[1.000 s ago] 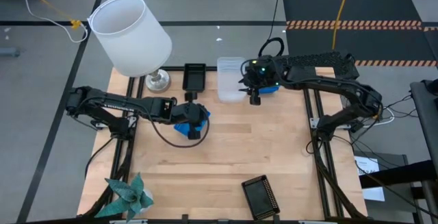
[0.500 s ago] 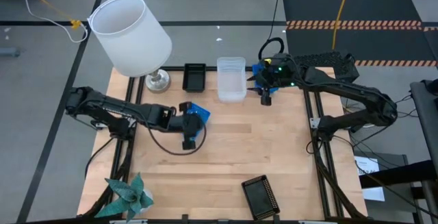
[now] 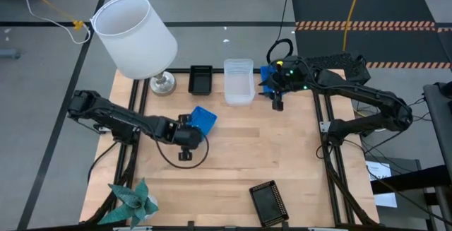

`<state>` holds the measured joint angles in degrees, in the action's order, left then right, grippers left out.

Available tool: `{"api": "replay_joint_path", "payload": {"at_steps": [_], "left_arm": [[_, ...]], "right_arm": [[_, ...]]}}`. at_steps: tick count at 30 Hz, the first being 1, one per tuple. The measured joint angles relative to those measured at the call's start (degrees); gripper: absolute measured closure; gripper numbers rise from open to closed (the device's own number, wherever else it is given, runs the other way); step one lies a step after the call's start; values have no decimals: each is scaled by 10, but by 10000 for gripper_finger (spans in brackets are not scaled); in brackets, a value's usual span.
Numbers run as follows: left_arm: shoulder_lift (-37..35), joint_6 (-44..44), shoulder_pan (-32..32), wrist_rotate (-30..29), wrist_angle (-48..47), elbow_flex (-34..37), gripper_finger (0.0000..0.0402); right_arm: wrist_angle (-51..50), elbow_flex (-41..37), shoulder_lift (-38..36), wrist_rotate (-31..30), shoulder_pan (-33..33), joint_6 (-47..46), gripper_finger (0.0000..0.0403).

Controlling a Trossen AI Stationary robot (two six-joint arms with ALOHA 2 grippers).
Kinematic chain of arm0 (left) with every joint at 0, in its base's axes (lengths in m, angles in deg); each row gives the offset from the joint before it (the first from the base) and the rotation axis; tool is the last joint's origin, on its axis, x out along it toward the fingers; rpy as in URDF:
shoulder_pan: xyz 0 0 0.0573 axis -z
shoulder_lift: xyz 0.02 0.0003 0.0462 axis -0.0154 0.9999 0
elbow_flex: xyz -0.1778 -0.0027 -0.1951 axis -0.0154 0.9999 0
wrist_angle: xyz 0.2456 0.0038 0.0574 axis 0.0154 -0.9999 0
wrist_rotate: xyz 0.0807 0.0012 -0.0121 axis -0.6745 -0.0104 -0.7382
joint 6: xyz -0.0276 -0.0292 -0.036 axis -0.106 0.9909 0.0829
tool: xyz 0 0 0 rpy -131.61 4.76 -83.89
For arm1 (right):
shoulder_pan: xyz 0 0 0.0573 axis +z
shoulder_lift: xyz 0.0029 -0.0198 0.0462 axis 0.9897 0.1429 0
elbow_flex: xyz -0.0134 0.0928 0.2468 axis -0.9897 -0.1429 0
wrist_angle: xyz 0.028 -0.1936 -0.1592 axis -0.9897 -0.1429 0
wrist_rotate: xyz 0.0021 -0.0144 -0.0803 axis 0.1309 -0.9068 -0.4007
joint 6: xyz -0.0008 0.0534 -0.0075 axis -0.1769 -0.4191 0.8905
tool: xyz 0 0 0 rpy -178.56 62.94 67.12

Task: Stack baskets by color
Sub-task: Stack the bottom blue bin on the stacked blue bins

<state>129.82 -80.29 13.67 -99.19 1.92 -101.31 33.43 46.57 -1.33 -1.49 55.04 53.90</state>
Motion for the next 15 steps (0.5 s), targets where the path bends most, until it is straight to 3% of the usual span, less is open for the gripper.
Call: {"api": "replay_joint_path", "payload": {"at_steps": [8,15], "left_arm": [[0,-5,-5,2,47,48,205],[0,-38,-5,8,64,70,234]], "right_arm": [[0,0,0,0,32,-10,243],[0,0,0,0,64,-17,243]]}}
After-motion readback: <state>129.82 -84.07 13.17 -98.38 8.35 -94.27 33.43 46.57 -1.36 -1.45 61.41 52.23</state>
